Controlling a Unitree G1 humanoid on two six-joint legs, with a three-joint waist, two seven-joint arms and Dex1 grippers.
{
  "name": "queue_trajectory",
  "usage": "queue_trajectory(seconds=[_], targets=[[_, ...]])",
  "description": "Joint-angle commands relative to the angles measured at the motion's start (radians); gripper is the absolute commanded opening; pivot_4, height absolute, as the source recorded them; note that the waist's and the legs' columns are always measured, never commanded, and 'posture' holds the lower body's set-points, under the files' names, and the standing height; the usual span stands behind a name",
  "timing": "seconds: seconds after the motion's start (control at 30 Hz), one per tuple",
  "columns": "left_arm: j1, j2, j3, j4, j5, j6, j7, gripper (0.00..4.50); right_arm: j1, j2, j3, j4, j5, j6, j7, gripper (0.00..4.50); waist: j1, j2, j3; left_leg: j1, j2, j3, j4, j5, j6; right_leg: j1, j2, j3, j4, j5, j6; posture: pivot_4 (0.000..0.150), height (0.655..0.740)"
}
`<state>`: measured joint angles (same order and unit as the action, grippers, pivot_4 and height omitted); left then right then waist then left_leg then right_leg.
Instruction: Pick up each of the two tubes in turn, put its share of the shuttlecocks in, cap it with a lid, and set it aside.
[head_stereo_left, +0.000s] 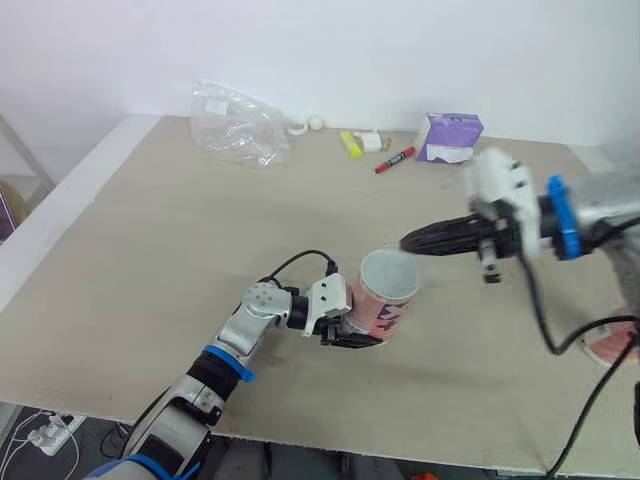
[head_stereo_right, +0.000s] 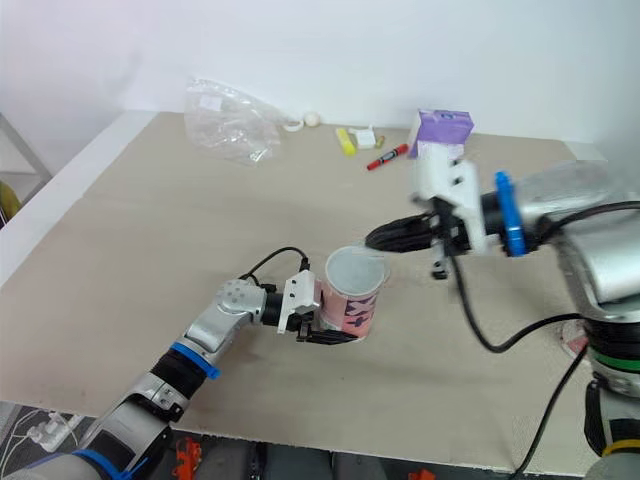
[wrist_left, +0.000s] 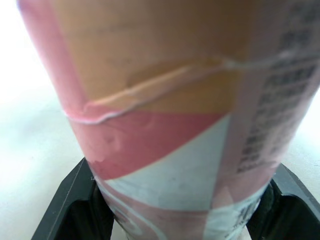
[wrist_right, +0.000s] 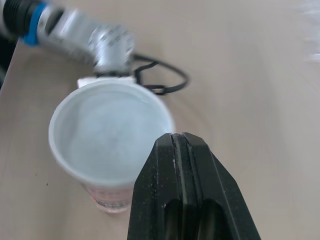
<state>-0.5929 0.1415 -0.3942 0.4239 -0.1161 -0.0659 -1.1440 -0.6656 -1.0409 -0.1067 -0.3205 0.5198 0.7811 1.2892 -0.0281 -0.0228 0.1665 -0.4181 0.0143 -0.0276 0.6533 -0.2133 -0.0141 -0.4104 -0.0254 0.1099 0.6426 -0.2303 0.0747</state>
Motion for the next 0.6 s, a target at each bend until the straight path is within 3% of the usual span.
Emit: queue_trajectory(seconds=[0.03, 0.27, 0.4, 0.6], targets=[[-0.014, 0.013, 0.010, 0.033, 0.025, 0.008, 0.021, 2.86, 0.086, -0.007, -0.140, -0.064, 0.061, -0.003, -0.033, 0.19, 0.002, 0.000, 0.000, 0.000, 0.000, 0.000, 0.000, 0.000, 0.000, 0.000, 0.000, 0.000, 0.000, 0.000, 0.000, 0.150, 0.7400], [-0.024, 0.016, 0.013, 0.040, 0.019, 0.004, 0.010, 2.86, 0.369, 0.069, -0.347, -0.161, 0.146, 0.012, -0.141, 0.19, 0.003, -0.002, 0.001, -0.001, -0.001, -0.002, 0.000, 0.000, 0.000, 0.000, 0.001, 0.000, 0.000, 0.000, 0.001, 0.150, 0.7400], [-0.025, 0.021, 0.015, 0.036, 0.014, 0.006, 0.002, 2.86, 0.569, 0.140, -0.310, -0.233, 0.084, -0.087, -0.191, 0.19, 0.001, -0.002, 0.002, -0.001, 0.000, -0.003, 0.001, 0.000, 0.000, 0.001, 0.001, -0.001, 0.000, 0.000, 0.001, 0.150, 0.7400], [-0.027, 0.027, 0.026, 0.016, -0.009, 0.031, -0.021, 2.86, 0.665, 0.195, -0.244, -0.246, 0.043, -0.189, -0.237, 0.19, -0.005, 0.002, 0.003, 0.000, 0.000, -0.002, 0.001, 0.000, 0.000, 0.001, 0.002, 0.000, 0.000, 0.001, 0.002, 0.150, 0.7400]])
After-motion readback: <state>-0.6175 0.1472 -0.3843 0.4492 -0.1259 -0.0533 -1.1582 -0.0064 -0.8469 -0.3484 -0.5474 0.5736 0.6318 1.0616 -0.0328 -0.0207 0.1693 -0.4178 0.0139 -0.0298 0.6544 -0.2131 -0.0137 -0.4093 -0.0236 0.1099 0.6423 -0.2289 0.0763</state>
